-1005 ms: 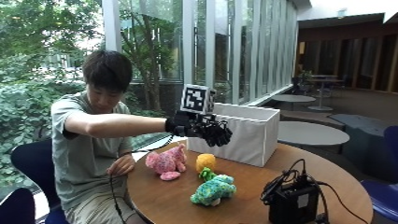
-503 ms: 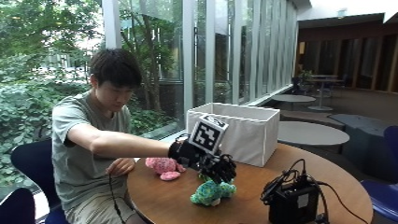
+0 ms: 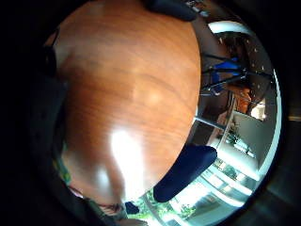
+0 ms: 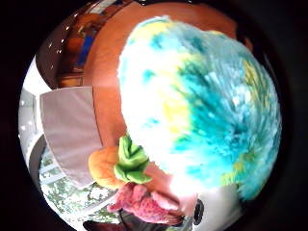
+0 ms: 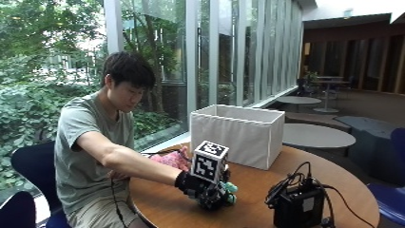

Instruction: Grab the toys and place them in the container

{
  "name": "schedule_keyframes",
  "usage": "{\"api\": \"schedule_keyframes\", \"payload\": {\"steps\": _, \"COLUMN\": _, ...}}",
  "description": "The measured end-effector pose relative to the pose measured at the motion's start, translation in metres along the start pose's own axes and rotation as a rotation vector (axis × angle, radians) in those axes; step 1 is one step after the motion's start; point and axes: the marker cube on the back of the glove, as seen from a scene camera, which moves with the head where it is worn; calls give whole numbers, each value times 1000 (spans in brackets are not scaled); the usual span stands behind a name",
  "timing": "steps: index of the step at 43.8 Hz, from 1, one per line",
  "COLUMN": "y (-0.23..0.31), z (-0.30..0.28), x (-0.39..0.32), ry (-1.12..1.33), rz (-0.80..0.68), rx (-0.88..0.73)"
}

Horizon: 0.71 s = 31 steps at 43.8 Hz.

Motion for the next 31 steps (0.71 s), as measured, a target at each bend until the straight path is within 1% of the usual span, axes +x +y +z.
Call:
{"api": "schedule_keyframes", "payload": {"steps": 5, "y": -1, "z": 2, "x": -7, "ry": 18, "rz": -17, "rx": 108}}
{"api": "schedule_keyframes", "payload": {"steps": 11, "y": 9, "z": -2, "x": -14, "ry": -33, "rz": -39, "rx": 145}}
{"api": "schedule_keyframes", "payload": {"steps": 16, "y": 22, "z": -23, "x": -17, "ry": -81, "rz": -27, "rx": 170}}
{"api": "schedule_keyframes", "payload": {"steps": 22, "y": 43, "z": -68, "x": -23, "ry": -27, "rz": -24, "rx": 243}}
{"api": "schedule_keyframes", "payload": {"steps": 27, "y": 59, "z": -133, "x": -18, "ry": 39, "rz": -66, "rx": 347}}
{"api": "schedule_keyframes", "payload": {"steps": 31, "y": 81, "z": -182, "x": -49, "ry": 14, "rz": -70, "rx": 421}}
